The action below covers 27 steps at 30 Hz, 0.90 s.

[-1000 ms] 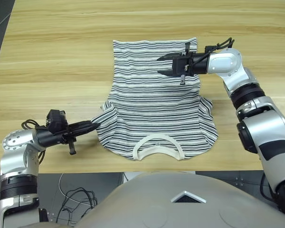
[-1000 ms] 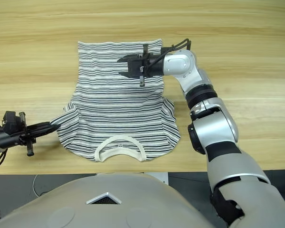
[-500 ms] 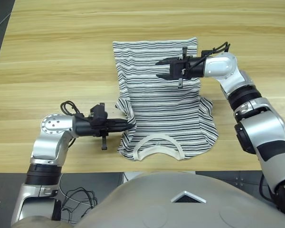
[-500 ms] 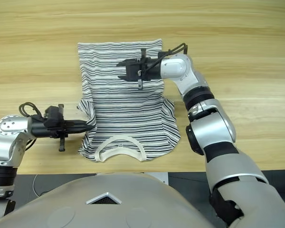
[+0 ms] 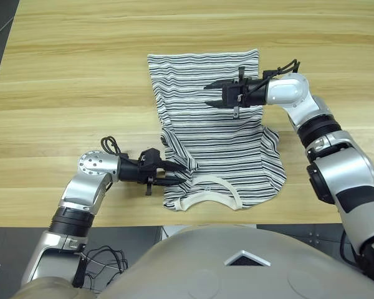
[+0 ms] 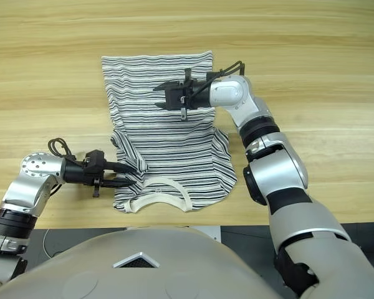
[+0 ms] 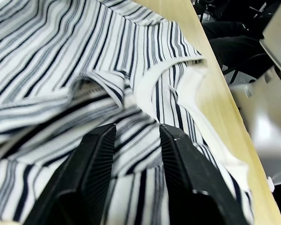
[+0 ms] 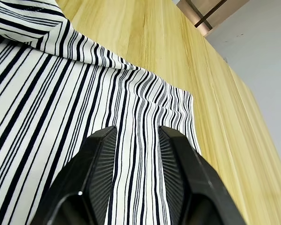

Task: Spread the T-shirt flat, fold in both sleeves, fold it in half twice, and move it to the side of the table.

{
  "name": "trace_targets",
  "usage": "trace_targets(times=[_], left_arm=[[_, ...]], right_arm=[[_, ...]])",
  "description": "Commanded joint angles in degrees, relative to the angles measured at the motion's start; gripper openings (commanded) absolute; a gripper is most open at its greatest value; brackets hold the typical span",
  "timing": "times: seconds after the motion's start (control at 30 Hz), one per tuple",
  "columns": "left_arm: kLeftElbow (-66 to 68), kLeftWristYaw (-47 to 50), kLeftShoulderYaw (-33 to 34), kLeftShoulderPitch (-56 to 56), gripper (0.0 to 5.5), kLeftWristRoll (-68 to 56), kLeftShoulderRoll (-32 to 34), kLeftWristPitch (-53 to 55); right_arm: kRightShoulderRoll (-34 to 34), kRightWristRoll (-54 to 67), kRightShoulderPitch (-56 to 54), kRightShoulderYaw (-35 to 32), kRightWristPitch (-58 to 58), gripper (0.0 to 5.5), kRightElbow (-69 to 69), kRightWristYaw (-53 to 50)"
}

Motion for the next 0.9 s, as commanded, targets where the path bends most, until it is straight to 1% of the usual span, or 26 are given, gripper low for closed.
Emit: trace_targets(times=[0.03,0.13,0.2,0.27,0.3,0.37,0.4,0.43,0.47,0.53,0.6,0.67,0.8,0.9], left_arm=[[-4.3,-1.9,1.9,1.2,2.36,-3.5,1.5,-0.4],[-5.3,-1.4,3.0,1.1,2.81,-5.0,1.2,-0.5],[-6.1,-1.1,4.9,1.1,3.15,-6.9,1.1,-0.6],[-6.4,-0.3,8.5,0.6,3.18,-9.6,0.3,-2.1],[-5.9,0.7,11.0,-0.1,3.18,-11.3,-0.4,-2.4],[-4.5,3.2,15.3,-1.8,3.18,-13.7,-1.7,-2.8],[-3.4,4.5,17.3,-3.1,3.18,-14.7,-1.9,-2.7],[-2.7,5.9,19.0,-4.1,3.18,-15.1,-2.0,-2.6],[-1.9,6.9,20.3,-5.1,3.21,-15.4,-2.0,-2.4],[-1.7,8.7,22.2,-6.1,3.21,-15.4,-1.6,-2.4],[-2.5,9.6,23.3,-6.2,3.21,-15.4,-1.4,-1.9],[-3.7,10.4,24.0,-5.4,3.21,-15.2,-1.3,-1.7],[-5.8,11.2,24.7,-3.8,3.21,-15.2,-1.3,-1.2],[-6.8,11.9,24.8,-3.3,3.21,-15.3,-1.4,-0.7]], right_arm=[[-1.2,1.8,0.0,-1.2,-0.4,1.62,-2.0,1.3],[-2.4,2.9,-0.1,-2.1,0.3,1.62,-3.2,1.9],[-4.0,7.5,-0.1,-5.6,4.5,1.62,-5.0,4.4],[-6.0,16.3,-0.6,-11.8,17.7,1.62,-8.0,9.2],[-8.0,20.5,-1.0,-14.7,27.8,1.62,-9.4,12.4],[-12.5,25.8,-1.5,-18.0,45.7,1.62,-11.6,17.9],[-15.7,26.6,-1.1,-18.3,53.8,1.62,-12.0,20.7],[-19.4,26.1,0.7,-17.3,58.2,1.62,-13.0,24.0],[-22.7,25.5,2.9,-16.1,62.7,1.81,-14.5,27.3],[-30.0,24.8,11.5,-12.2,68.0,2.1,-23.8,35.1],[-33.8,24.9,17.2,-10.6,72.3,2.5,-31.2,38.3],[-35.3,25.5,19.5,-10.1,76.1,2.71,-35.1,39.4],[-36.9,25.9,22.8,-10.1,78.9,3.46,-39.1,39.8],[-35.7,26.0,24.4,-9.6,79.0,3.46,-39.0,38.9]])
